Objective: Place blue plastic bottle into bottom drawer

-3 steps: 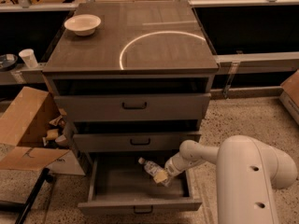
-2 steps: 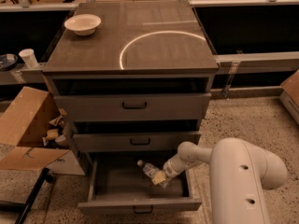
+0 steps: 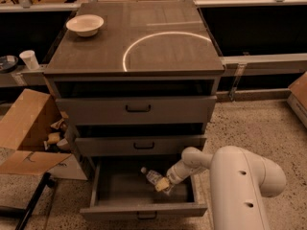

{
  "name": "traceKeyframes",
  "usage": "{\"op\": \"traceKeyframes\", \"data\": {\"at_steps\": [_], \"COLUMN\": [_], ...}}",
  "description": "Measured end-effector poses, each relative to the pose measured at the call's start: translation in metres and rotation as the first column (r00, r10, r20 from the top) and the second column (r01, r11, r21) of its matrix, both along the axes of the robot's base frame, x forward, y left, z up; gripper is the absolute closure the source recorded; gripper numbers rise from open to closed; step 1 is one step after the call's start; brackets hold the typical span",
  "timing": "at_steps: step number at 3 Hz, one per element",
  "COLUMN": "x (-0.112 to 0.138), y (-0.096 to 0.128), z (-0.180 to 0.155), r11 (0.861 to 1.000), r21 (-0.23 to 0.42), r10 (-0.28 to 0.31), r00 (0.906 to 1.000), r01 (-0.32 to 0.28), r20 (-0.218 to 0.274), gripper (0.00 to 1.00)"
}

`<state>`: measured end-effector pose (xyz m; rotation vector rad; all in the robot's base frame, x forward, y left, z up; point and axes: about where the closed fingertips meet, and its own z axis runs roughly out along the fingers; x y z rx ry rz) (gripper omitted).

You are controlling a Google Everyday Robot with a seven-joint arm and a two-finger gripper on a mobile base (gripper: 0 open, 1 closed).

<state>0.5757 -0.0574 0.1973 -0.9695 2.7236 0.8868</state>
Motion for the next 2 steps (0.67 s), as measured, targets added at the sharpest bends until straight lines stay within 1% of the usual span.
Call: {"op": "traceKeyframes", "data": {"at_steps": [1,2], "x": [-0.005,-0.021], "y": [-0.009,-0.032], "z": [0.012,0.038], "r11": [0.998,0.987], "r21": [0.056,0.151], "r10": [-0.029,-0.068], "r00": [0.9993,0.9960], "r01": [0.027,0.059], "r20": [0.025,0.057], "gripper": [0.00,0.00]}}
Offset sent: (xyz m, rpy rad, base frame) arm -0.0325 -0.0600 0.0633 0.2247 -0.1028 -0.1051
